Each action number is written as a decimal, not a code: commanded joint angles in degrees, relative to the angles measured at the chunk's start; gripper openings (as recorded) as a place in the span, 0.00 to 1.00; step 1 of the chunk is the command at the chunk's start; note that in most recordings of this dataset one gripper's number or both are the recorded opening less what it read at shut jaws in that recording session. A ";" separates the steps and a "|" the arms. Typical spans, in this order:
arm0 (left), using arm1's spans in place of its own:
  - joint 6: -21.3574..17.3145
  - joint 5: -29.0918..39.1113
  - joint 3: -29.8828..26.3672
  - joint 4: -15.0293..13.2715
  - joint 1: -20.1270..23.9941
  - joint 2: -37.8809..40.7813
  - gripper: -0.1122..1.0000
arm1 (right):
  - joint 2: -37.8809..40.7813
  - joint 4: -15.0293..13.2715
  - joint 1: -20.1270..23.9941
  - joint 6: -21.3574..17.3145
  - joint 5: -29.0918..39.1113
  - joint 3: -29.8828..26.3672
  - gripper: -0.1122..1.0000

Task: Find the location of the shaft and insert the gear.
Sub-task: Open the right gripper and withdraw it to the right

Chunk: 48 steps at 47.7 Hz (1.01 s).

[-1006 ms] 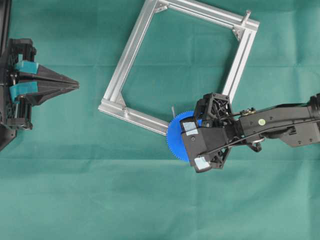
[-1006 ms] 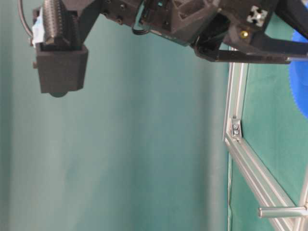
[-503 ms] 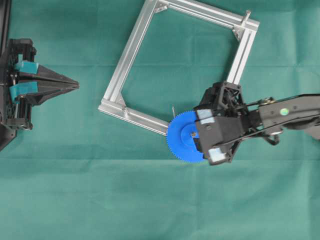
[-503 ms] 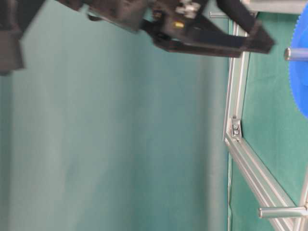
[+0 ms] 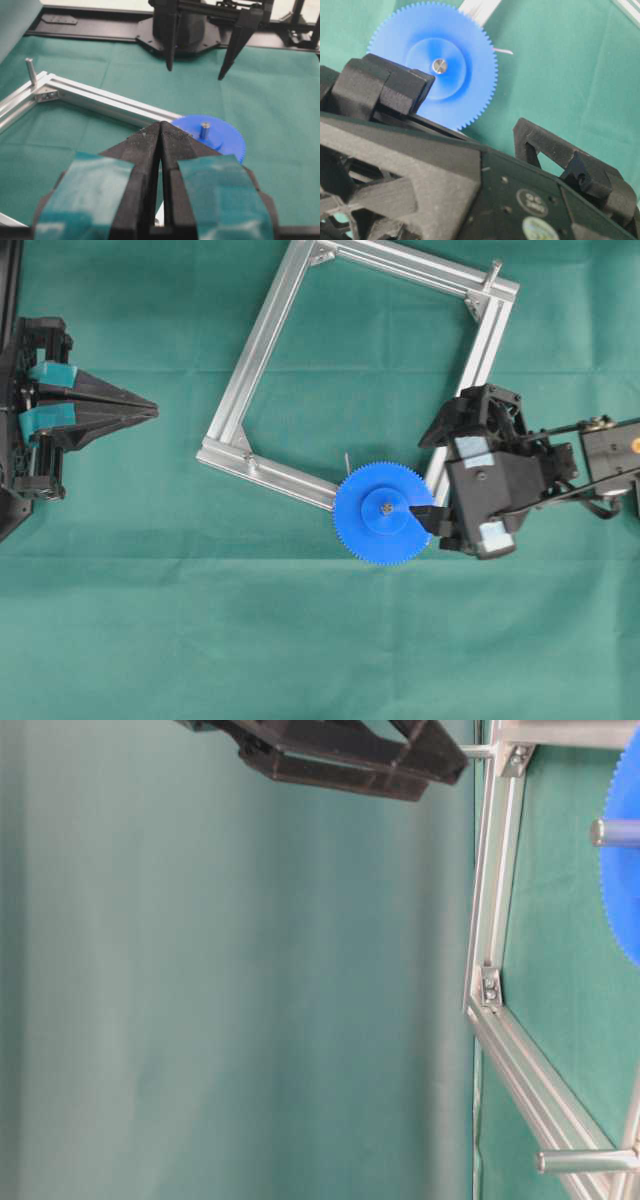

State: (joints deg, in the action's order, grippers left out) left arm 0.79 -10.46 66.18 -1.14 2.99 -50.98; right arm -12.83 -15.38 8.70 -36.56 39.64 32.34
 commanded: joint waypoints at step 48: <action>0.18 0.62 -1.49 -0.18 -0.09 0.26 0.10 | -17.31 -0.44 0.09 0.18 -13.36 15.03 0.91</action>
State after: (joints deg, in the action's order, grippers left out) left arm 0.88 -9.58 66.18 -1.23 2.99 -51.06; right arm -28.21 -15.56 8.70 -36.56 26.81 47.29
